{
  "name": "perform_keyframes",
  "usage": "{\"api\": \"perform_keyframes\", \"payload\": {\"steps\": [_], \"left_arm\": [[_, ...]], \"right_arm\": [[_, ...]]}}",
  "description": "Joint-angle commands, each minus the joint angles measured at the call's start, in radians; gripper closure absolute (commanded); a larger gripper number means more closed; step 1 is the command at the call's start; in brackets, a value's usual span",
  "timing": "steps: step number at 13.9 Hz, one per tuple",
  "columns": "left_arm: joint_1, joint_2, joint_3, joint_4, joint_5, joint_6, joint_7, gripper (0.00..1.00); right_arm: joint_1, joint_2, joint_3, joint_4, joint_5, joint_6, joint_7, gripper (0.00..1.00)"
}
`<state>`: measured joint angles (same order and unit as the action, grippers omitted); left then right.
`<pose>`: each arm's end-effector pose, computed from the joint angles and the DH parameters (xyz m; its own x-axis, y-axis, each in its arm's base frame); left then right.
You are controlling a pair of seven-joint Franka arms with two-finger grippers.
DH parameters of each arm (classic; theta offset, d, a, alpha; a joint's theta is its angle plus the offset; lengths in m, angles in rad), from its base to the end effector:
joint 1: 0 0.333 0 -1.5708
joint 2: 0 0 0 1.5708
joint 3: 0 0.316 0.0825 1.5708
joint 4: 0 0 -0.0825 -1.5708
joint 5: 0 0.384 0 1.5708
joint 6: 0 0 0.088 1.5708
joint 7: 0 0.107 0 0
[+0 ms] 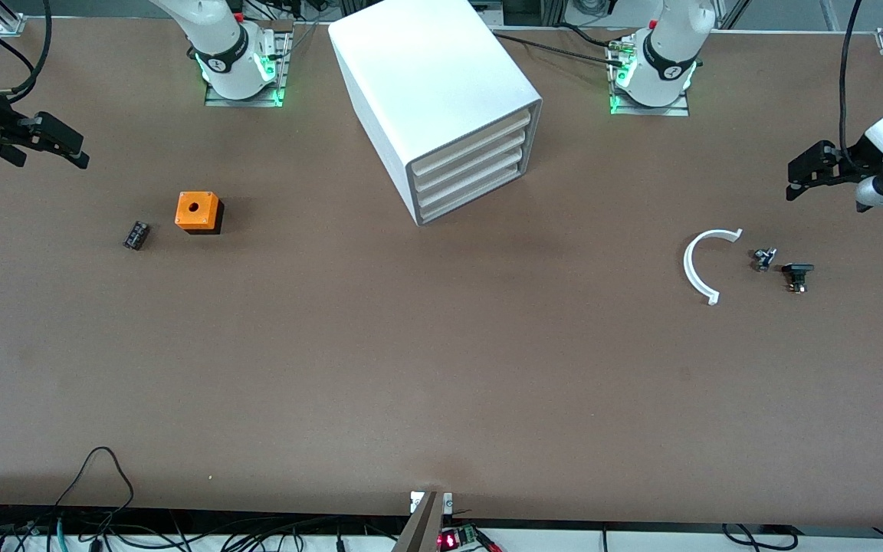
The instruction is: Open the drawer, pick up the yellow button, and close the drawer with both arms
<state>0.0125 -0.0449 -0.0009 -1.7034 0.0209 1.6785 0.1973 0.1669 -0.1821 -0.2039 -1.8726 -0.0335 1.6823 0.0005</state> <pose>0.5480 0.0084 0.5957 0.9823 -0.1868 0.0155 -0.1864 -0.9822 -0.0244 0.5024 -0.0294 0.5850 0.9995 -0.0300 -0.0118 -0.0301 -0.9995 -0.0034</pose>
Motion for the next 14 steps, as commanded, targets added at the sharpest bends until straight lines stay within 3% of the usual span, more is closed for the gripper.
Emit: {"api": "perform_keyframes", "payload": {"steps": [1, 14], "left_arm": [[-0.002, 0.004, -0.004, 0.015, 0.007, -0.026, -0.022, 0.00], [-0.003, 0.031, -0.002, 0.057, -0.038, -0.033, -0.022, 0.00]], "right_arm": [[-0.003, -0.017, 0.001, 0.006, 0.001, -0.019, -0.011, 0.00], [-0.003, -0.016, 0.000, 0.009, 0.001, -0.018, -0.011, 0.00]]}}
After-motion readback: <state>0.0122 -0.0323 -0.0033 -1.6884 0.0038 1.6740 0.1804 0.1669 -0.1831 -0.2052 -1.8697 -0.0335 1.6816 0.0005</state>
